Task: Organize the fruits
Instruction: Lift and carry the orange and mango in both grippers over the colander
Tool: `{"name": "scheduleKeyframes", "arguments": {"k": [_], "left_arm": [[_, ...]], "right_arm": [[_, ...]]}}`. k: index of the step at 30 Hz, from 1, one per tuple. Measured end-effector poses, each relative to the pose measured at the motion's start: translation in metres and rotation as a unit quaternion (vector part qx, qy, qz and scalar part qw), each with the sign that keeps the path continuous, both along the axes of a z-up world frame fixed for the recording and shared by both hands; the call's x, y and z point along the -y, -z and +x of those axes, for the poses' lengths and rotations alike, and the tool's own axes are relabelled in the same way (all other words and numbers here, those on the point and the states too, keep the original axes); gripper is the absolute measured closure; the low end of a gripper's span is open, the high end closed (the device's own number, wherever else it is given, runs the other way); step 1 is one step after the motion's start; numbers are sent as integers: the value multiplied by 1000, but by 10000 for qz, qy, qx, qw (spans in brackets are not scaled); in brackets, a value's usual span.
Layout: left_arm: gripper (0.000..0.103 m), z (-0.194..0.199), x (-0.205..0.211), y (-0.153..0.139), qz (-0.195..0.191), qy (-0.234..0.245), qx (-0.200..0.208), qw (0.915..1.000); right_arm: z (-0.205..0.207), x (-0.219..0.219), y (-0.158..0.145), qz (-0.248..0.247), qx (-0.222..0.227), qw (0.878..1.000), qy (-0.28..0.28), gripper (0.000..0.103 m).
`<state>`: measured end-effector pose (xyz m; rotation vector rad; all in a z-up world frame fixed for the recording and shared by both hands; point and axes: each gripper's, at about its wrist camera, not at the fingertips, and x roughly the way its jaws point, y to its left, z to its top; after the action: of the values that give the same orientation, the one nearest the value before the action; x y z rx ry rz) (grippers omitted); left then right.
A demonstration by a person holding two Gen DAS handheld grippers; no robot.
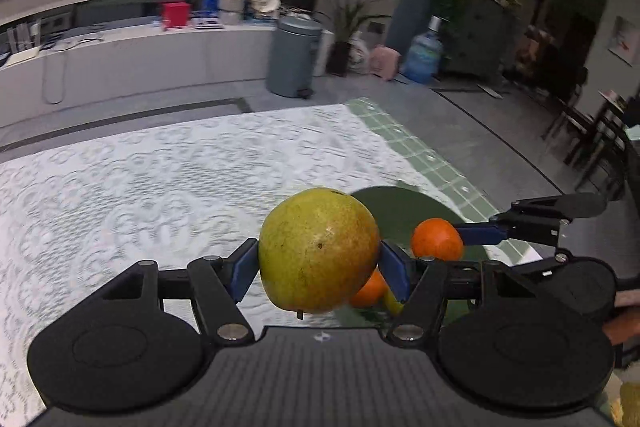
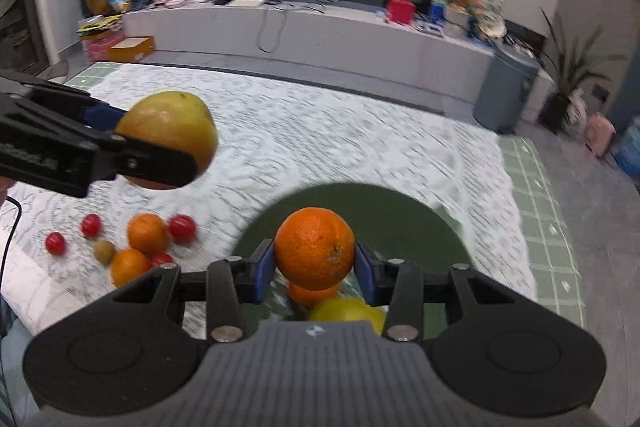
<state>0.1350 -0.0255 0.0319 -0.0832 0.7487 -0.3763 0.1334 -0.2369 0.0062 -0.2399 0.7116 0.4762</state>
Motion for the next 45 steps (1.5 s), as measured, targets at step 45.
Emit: {"name": "scheduleKeyframes", "arguments": {"k": [45], "left_arm": [[29,32,131,75,2453,1565,-1563,9439]], "right_arm": [[83,20,66,-1079,-616,9909,-517,63]]}}
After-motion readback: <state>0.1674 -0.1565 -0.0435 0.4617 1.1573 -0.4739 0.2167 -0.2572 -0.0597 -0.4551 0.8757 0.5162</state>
